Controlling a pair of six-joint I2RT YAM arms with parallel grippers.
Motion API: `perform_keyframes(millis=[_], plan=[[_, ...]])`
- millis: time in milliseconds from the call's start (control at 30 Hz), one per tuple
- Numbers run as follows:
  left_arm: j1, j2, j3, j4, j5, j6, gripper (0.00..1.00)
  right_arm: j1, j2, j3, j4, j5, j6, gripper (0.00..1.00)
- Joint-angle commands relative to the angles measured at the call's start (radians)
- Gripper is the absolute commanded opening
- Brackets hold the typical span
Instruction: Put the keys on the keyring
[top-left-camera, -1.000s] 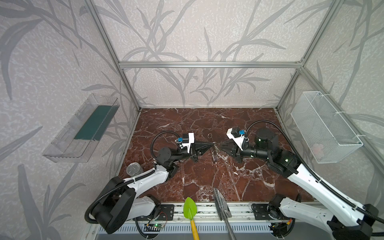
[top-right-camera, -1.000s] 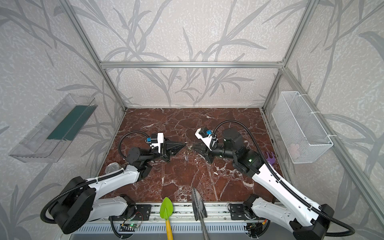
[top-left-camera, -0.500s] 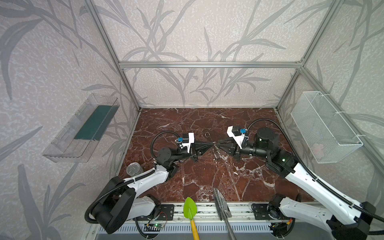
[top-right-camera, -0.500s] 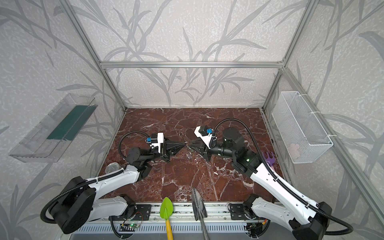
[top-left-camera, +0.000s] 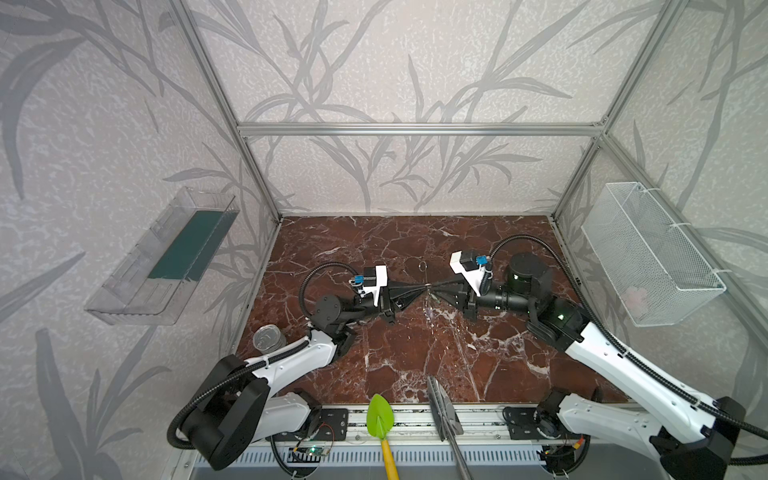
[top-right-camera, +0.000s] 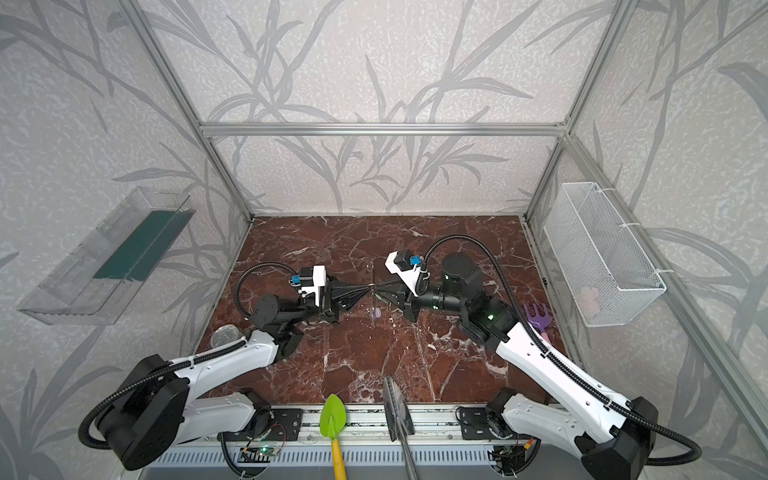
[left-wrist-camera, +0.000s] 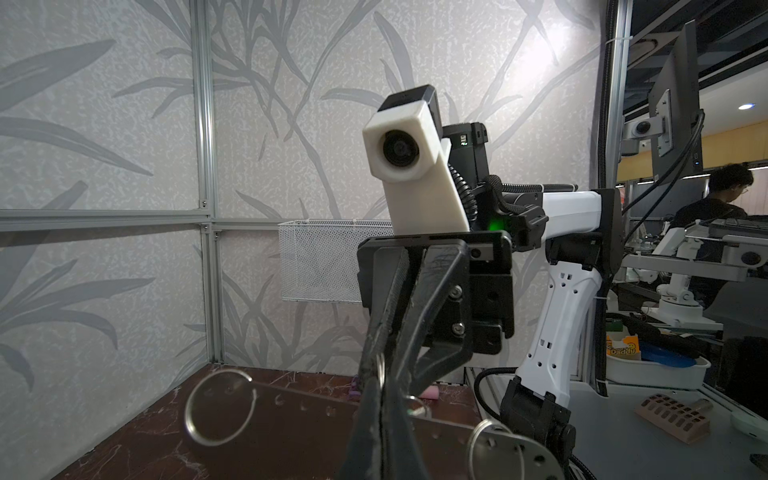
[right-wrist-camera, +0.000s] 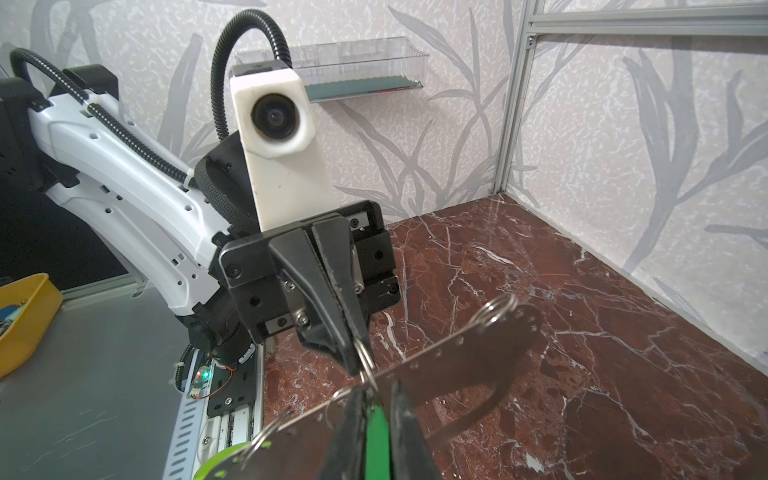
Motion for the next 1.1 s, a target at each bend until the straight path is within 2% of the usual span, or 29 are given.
perform_keyframes(millis=[0, 133, 233, 367, 467, 500, 567, 667, 833, 967, 1067], plan=[[-0.003, -0.022, 0.004, 0.055, 0.010, -0.014, 0.00, -0.004, 0.014, 0.012, 0.035, -0.038, 0.014, 0.12], [-0.003, -0.019, 0.003, 0.055, 0.010, -0.014, 0.00, -0.004, 0.022, 0.014, 0.047, -0.050, 0.019, 0.10], [-0.003, -0.015, 0.005, 0.056, 0.011, -0.015, 0.00, -0.004, 0.026, 0.017, 0.056, -0.056, 0.022, 0.01], [-0.004, -0.015, 0.001, 0.057, 0.007, -0.018, 0.00, -0.004, 0.028, 0.024, 0.047, -0.057, 0.014, 0.00], [-0.002, -0.030, -0.018, 0.032, -0.034, -0.007, 0.00, -0.004, 0.025, 0.047, -0.028, -0.017, -0.034, 0.00], [-0.002, -0.045, -0.027, 0.005, -0.048, 0.010, 0.05, -0.004, 0.024, 0.055, -0.059, 0.009, -0.054, 0.00], [-0.002, -0.101, -0.041, -0.105, -0.094, 0.062, 0.18, -0.004, 0.024, 0.083, -0.148, 0.060, -0.109, 0.00], [-0.003, -0.223, -0.026, -0.395, -0.145, 0.192, 0.27, -0.005, 0.040, 0.140, -0.276, 0.116, -0.181, 0.00], [-0.017, -0.410, 0.071, -0.941, -0.287, 0.433, 0.29, 0.000, 0.091, 0.231, -0.442, 0.182, -0.302, 0.00], [-0.049, -0.447, 0.158, -1.197, -0.399, 0.561, 0.28, 0.015, 0.149, 0.314, -0.555, 0.214, -0.406, 0.00], [-0.125, -0.424, 0.226, -1.331, -0.499, 0.683, 0.25, 0.027, 0.207, 0.392, -0.653, 0.210, -0.489, 0.00]])
